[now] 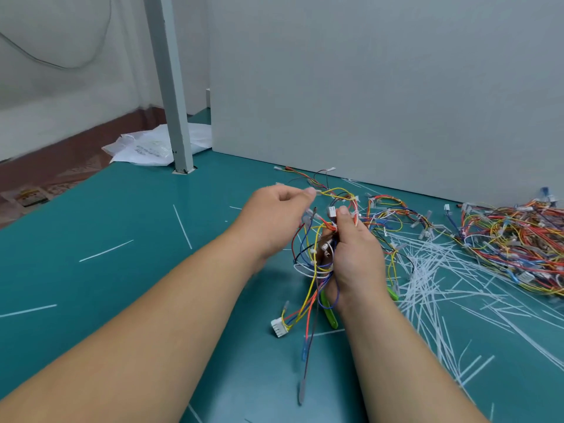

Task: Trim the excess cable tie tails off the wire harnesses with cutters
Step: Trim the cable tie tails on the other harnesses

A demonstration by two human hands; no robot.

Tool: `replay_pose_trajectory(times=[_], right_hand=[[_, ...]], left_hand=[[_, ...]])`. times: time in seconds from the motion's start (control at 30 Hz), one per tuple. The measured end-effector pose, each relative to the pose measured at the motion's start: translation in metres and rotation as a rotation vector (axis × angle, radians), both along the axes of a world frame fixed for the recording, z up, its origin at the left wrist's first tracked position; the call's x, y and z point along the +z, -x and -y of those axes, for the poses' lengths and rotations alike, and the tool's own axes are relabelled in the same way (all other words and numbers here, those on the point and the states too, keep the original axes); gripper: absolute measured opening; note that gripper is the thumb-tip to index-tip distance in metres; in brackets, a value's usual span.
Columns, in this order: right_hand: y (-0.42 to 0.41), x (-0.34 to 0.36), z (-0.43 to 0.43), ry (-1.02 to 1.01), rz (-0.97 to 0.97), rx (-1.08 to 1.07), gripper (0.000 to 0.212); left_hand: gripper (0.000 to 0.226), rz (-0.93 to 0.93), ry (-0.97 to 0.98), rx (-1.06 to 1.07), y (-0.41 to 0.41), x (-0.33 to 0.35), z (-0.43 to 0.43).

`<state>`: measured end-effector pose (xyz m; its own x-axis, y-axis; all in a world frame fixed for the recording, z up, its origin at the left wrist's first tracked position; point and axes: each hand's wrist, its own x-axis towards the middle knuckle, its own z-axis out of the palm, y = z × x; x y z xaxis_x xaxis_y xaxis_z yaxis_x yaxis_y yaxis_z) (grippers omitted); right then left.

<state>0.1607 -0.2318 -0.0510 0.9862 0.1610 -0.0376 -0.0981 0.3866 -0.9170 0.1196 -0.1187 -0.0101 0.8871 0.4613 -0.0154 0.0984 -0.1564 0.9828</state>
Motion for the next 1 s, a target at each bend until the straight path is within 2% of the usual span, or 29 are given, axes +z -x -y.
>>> replay_pose_trajectory(times=[0.07, 0.1, 0.2, 0.23, 0.27, 0.3, 0.37, 0.43, 0.5, 0.63, 0.67, 0.77, 0.83, 0.93, 1.0], right_hand=[[-0.001, 0.002, 0.001, -0.107, -0.021, -0.014, 0.027], [-0.003, 0.003, 0.002, -0.173, -0.052, -0.024, 0.024], [-0.014, 0.005, 0.007, -0.342, -0.146, -0.011, 0.021], [-0.017, 0.005, 0.010, -0.378, -0.172, -0.002, 0.024], [-0.019, 0.005, 0.011, -0.406, -0.195, 0.019, 0.026], [-0.020, 0.006, 0.013, -0.436, -0.214, 0.061, 0.030], [-0.020, 0.008, 0.016, -0.508, -0.237, 0.162, 0.047], [-0.019, 0.009, 0.018, -0.606, -0.263, 0.211, 0.050], [-0.019, 0.009, 0.021, -0.711, -0.275, 0.206, 0.043], [-0.017, 0.010, 0.025, -0.778, -0.269, 0.285, 0.014], [-0.016, 0.008, 0.026, -0.775, -0.264, 0.324, 0.016], [-0.014, 0.005, 0.029, -0.762, -0.257, 0.412, 0.045], [-0.012, 0.007, 0.027, -0.728, -0.244, 0.397, 0.049], [-0.005, 0.008, 0.014, -0.633, -0.228, 0.292, 0.040], [0.004, 0.008, 0.001, -0.453, -0.169, 0.230, 0.044]], left_hand=[[0.037, -0.047, 0.037, -0.102, 0.005, 0.003, 0.003], [0.048, -0.077, 0.034, -0.150, 0.010, 0.002, 0.005], [0.104, -0.205, 0.008, -0.335, 0.028, -0.004, 0.007], [0.111, -0.240, -0.043, -0.402, 0.033, -0.008, 0.008], [0.108, -0.265, -0.144, -0.458, 0.037, -0.014, 0.008], [0.095, -0.275, -0.274, -0.489, 0.039, -0.020, 0.008], [0.046, -0.217, -0.439, -0.491, 0.040, -0.025, 0.008], [0.008, -0.150, -0.291, -0.512, 0.045, -0.024, 0.004], [0.011, -0.132, -0.126, -0.563, 0.051, -0.020, 0.001], [0.022, -0.092, -0.168, -0.534, 0.057, -0.018, -0.010], [0.023, -0.096, -0.136, -0.560, 0.057, -0.018, -0.015], [0.013, -0.172, -0.141, -0.688, 0.059, -0.014, -0.027], [0.010, -0.234, -0.121, -0.695, 0.058, -0.008, -0.034], [0.030, -0.286, -0.104, -0.524, 0.052, 0.002, -0.042], [0.042, -0.236, -0.030, -0.342, 0.043, 0.008, -0.043]])
